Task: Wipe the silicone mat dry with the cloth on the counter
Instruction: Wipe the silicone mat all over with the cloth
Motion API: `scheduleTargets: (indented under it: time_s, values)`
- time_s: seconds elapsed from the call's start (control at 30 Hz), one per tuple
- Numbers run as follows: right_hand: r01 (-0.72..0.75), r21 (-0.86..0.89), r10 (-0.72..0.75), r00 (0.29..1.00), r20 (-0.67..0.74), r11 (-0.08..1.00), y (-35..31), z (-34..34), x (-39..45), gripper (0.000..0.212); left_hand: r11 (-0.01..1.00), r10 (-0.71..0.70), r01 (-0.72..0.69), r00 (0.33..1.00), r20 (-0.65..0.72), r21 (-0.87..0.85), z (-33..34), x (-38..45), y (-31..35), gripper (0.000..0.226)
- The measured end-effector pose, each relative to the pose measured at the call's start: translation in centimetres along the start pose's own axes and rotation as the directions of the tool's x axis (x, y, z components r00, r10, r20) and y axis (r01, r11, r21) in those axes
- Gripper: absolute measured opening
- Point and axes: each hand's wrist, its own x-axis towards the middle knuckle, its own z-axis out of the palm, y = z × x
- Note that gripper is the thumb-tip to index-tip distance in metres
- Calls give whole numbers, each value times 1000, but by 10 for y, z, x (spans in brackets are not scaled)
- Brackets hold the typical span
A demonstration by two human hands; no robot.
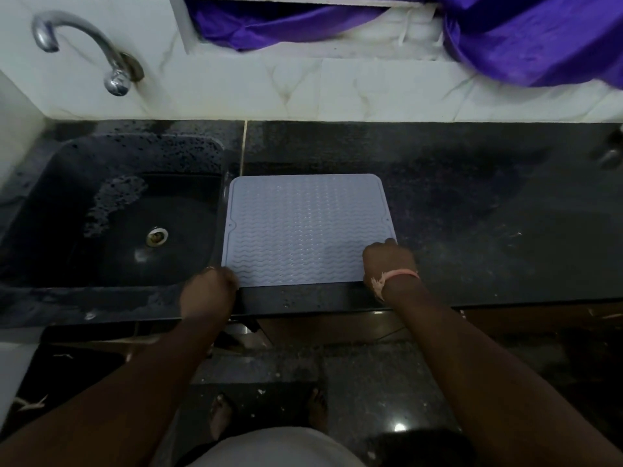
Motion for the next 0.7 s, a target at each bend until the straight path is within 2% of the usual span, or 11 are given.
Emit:
scheduleTargets:
  time_s: [0.1, 0.27, 0.47, 0.57, 0.7]
  values:
    - [50, -68, -50, 999, 6, 996, -15, -2, 7, 14, 1000, -9, 9, 1000, 10, 0, -2, 1, -2, 18]
    - [107, -67, -107, 994, 7, 992, -42, -5, 13, 13, 999, -9, 10, 1000, -8, 30, -4, 4, -3, 14]
    - [162, -31, -161, 987, 11, 986, -72, -9, 17, 13, 992, 25, -23, 1000, 18, -125, -2, 2, -15, 12]
    - [212, 19, -213, 977, 7, 977, -94, -13, 18, 11, 988, 66, -61, 997, 28, -145, -3, 3, -21, 10]
    - [256, 59, -256, 967, -13, 965, -127, -17, 21, 13, 978, 101, -81, 991, 94, -192, -4, 5, -29, 23]
